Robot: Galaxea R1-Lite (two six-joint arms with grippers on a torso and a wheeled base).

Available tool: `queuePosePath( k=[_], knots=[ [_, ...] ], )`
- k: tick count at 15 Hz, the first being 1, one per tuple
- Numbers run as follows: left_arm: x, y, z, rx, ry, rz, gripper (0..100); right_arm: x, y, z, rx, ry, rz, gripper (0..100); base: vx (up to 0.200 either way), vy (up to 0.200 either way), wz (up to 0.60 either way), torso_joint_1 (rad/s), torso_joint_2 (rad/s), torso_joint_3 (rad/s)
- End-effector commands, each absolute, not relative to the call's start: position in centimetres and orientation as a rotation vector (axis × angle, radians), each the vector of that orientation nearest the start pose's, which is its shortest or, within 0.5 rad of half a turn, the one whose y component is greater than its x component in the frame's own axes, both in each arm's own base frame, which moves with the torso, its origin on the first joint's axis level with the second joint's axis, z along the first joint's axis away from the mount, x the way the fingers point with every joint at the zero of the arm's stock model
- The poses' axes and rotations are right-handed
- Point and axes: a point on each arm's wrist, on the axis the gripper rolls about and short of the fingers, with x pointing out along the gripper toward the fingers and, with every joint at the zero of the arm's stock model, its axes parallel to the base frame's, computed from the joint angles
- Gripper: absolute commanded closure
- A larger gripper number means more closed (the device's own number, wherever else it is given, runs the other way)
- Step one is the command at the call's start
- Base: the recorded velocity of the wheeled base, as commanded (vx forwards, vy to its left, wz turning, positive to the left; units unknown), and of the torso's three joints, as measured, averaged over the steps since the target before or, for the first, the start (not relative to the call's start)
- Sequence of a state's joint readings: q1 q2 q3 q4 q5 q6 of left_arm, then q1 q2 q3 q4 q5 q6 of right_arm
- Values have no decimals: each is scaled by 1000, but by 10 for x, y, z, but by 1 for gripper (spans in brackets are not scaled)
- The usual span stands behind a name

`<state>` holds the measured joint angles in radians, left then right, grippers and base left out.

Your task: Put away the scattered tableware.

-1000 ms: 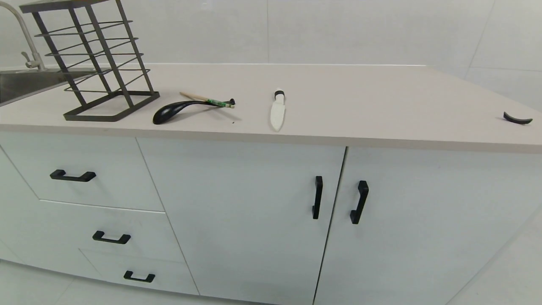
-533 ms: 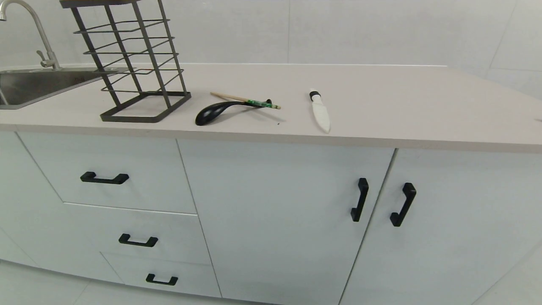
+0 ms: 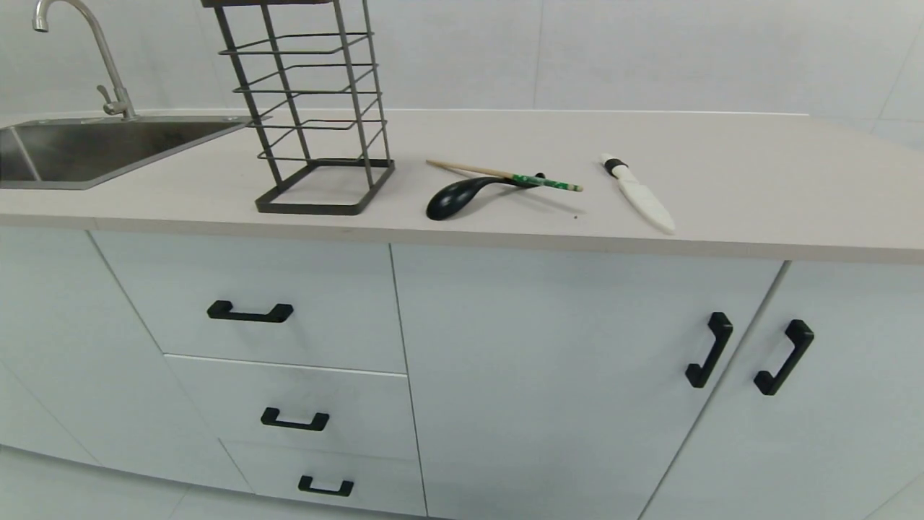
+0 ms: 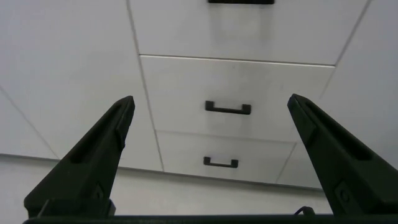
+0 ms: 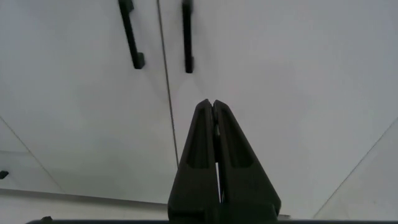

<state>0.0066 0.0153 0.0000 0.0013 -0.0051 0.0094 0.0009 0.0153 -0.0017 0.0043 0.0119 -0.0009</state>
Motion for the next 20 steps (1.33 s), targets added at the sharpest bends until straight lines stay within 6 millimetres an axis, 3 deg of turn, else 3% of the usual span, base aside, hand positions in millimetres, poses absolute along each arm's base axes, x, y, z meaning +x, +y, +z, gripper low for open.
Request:
queuePosePath(
  k=[1,6,20],
  knots=[
    [-22,0,76,9,18,3,0,-22,0,76,-1,20,14,100,0,0,600,-2,2,-2],
    [-22,0,76,9,11,1,0,-22,0,76,0,20,14,100,0,0,600,3,0,3],
    [-23,0,76,14,2,-3,0,-22,0,76,0,20,14,100,0,0,0,0,0,0]
  ],
)
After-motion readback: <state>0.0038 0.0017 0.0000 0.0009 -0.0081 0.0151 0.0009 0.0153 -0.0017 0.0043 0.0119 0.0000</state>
